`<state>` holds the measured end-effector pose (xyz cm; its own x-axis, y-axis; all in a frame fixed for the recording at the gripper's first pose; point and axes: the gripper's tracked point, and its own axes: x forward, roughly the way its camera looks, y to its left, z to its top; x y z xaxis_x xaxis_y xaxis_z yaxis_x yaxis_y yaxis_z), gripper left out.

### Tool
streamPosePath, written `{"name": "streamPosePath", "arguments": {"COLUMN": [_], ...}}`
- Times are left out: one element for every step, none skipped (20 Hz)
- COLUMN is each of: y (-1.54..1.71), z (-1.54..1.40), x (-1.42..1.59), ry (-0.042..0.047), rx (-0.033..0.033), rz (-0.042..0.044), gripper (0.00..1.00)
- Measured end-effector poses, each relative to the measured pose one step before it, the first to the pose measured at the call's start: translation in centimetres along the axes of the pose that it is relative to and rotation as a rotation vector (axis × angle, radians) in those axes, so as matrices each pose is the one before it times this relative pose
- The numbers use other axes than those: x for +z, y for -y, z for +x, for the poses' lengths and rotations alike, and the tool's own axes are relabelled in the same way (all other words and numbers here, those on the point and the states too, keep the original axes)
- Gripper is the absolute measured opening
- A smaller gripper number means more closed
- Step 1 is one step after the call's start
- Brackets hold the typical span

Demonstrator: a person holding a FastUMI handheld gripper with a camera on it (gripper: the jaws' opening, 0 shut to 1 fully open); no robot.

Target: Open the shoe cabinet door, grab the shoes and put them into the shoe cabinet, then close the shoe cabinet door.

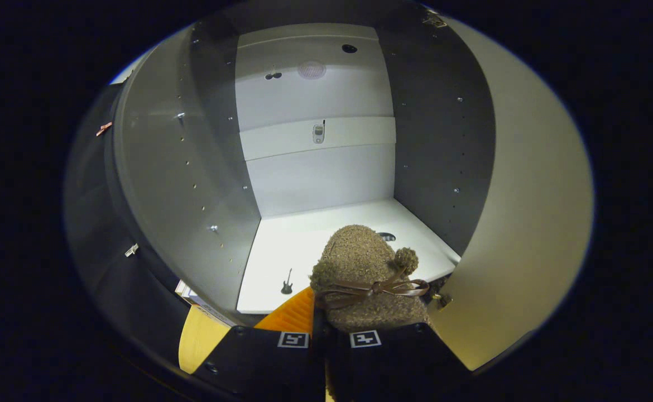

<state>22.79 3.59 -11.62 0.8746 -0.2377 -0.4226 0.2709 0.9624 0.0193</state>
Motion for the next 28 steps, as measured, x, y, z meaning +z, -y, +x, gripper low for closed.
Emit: {"name": "streamPosePath", "arguments": {"y": [-0.025,-0.218,-0.105,0.016,0.082,-0.089,-0.107,-0.114,-0.118,-0.077,-0.189,-0.118,0.012,0.050,0.034,0.059,-0.042,0.067,0.006,-0.252,-0.208,-0.115,0.028,-0.407,0.045,0.029,0.096,-0.148], "z": [0.775,0.908,1.061,0.919,0.993,1.199,0.904,1.137,1.004,1.106,1.008,0.889,0.875,1.135,1.006,1.029,1.033,0.704,0.554,0.531,0.478,0.250,-0.318,0.089,0.617,-0.853,-0.022,-0.137], "x": [0.325,0.405,0.574,0.442,0.427,0.535,0.485,0.522,0.618,0.572,0.386,0.023,-0.128,-0.324,-0.143,-0.271,-0.161,-0.201,-0.073,0.003,-0.028,-0.303,0.063,0.222,-0.395,-0.012,-0.331,-0.398], "ry": [-0.00425,-0.00168,0.00610,0.00441,-0.00228,-0.00168,0.00042,-0.00078,0.00733,0.01042,0.00710,-0.00166,-0.01151,-0.01374,-0.01253,-0.01216,-0.01452,-0.00993,-0.00311,0.00109,0.00289,-0.00444,0.00284,0.00806,-0.00581,-0.00200,-0.00295,-0.00769], "rx": [-0.00278,0.00081,-0.00128,-0.00345,-0.00557,-0.00275,0.00077,0.00080,-0.00053,-0.00251,-0.00004,0.00075,0.00002,-0.00004,0.00025,0.00337,0.00380,-0.00326,-0.00513,0.00231,0.00245,0.00185,0.00179,0.01656,0.00245,-0.00155,-0.00697,0.00247], "rz": [-0.01154,-0.00891,-0.00650,-0.00460,-0.00294,0.00105,0.00362,0.00120,-0.00039,-0.00646,-0.00525,-0.00287,0.00148,0.00770,0.01589,0.01813,0.01676,0.00686,-0.00352,-0.00498,-0.00664,-0.00829,-0.00360,-0.00274,-0.00898,-0.01039,-0.01676,-0.01605], "gripper": [0.12,0.12,0.12,0.12,0.12,0.12,0.12,0.12,0.12,0.12,0.12,0.12,0.12,0.12,0.12,0.12,0.12,0.11,0.12,0.11,0.11,0.11,0.11,0.18,0.24,0.31,0.35,0.39]}}
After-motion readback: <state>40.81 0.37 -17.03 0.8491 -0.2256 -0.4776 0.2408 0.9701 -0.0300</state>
